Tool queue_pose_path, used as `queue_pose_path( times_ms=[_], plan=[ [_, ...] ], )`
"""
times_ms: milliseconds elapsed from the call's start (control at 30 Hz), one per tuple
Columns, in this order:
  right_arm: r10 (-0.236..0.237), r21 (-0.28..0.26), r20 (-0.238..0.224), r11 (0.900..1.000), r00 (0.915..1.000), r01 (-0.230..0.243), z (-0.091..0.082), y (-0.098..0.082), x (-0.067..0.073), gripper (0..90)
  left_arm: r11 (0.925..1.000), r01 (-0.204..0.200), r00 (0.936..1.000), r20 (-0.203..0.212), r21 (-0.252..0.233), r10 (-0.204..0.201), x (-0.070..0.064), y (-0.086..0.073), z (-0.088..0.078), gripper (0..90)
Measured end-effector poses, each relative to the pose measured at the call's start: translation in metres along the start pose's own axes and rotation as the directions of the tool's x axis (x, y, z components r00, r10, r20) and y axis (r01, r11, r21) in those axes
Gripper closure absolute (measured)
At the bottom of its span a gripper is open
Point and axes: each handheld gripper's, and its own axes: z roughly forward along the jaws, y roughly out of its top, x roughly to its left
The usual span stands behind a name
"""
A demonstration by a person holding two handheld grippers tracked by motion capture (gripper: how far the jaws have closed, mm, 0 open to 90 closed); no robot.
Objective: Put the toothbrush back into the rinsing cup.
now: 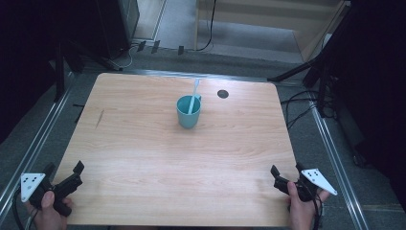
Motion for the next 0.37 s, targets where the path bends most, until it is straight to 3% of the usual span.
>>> queue_pose_path(
  times_ms=[200, 267, 300, 333, 367],
  plan=[
    [-0.056, 0.002, -0.002, 0.998, 0.9984, 0.056, -0.015, -0.005, -0.005, 0.0, 0.9999, -0.015, 0.9999, -0.007, 0.002, 0.015, -0.002, 0.000, 0.000, 6.4],
    [-0.042, 0.003, 0.044, 0.999, 0.9981, 0.042, -0.019, -0.006, -0.006, 5.6, 0.9998, -0.019, 0.9998, -0.008, 0.004, 0.019, -0.002, 0.000, 0.000, 6.4],
    [-0.019, -0.014, 0.080, 1.000, 0.9966, 0.020, -0.021, -0.007, -0.006, 14.7, 0.9997, -0.023, 0.9997, -0.008, 0.005, 0.023, -0.002, 0.000, 0.000, 6.4],
    [-0.009, -0.028, 0.102, 1.000, 0.9948, 0.012, -0.021, -0.007, -0.007, 16.6, 0.9997, -0.025, 0.9997, -0.009, 0.008, 0.025, -0.002, 0.000, 0.000, 6.4],
    [-0.014, -0.020, 0.094, 1.000, 0.9955, 0.016, -0.021, -0.007, -0.006, 12.7, 0.9997, -0.025, 0.9997, -0.008, 0.009, 0.025, -0.002, 0.000, 0.000, 6.4]
  ],
)
